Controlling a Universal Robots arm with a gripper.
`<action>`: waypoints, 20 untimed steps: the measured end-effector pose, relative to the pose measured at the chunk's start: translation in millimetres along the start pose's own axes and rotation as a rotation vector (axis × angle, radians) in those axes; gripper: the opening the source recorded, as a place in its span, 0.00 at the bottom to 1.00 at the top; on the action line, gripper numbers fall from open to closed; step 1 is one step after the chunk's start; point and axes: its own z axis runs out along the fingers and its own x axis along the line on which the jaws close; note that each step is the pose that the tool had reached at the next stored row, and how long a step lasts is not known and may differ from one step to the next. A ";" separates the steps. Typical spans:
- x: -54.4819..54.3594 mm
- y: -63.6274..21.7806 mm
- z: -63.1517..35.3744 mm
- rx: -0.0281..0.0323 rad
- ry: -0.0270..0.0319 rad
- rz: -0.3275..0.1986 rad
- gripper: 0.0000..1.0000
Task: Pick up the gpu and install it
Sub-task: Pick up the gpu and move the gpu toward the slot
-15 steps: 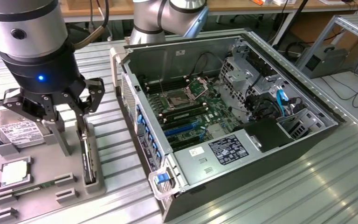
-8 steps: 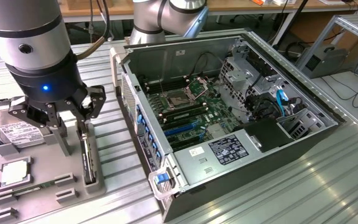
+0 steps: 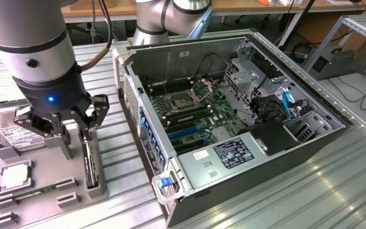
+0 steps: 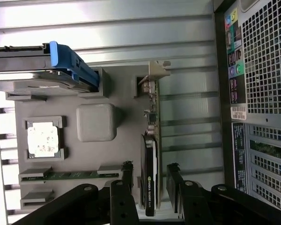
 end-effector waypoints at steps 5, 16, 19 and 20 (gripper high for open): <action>0.3 -0.4 10.8 0.0009 -0.0001 0.000 0.42; 0.7 -1.0 29.0 0.0030 -0.0003 0.000 0.42; 0.8 -1.1 33.0 0.0034 -0.0003 0.000 0.42; 0.9 -1.2 33.9 0.0035 -0.0004 0.000 0.42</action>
